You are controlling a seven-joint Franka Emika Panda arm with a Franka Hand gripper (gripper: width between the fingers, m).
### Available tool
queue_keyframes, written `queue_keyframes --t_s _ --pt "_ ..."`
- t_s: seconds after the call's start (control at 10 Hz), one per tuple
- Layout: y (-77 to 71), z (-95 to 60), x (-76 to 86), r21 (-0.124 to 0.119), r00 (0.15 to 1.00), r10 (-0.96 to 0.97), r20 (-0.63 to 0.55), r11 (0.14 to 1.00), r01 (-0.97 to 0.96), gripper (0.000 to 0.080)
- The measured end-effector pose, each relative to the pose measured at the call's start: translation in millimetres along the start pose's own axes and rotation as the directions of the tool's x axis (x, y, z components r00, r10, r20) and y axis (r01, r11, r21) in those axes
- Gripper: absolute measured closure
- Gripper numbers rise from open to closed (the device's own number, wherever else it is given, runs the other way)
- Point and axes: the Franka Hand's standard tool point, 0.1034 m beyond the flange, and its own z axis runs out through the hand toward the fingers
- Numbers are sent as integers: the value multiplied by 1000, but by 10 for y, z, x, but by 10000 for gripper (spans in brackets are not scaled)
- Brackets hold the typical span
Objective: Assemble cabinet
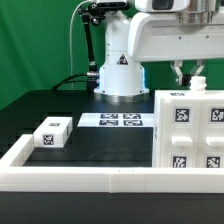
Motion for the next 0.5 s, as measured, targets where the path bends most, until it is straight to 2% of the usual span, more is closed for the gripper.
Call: queue_keyframes --t_s 0.2,0.3,0.5 --pt "0 0 0 0 1000 0 0 1000 0 778" --pt "0 0 0 0 1000 0 0 1000 0 715" --pt "0 0 0 0 1000 0 0 1000 0 350"
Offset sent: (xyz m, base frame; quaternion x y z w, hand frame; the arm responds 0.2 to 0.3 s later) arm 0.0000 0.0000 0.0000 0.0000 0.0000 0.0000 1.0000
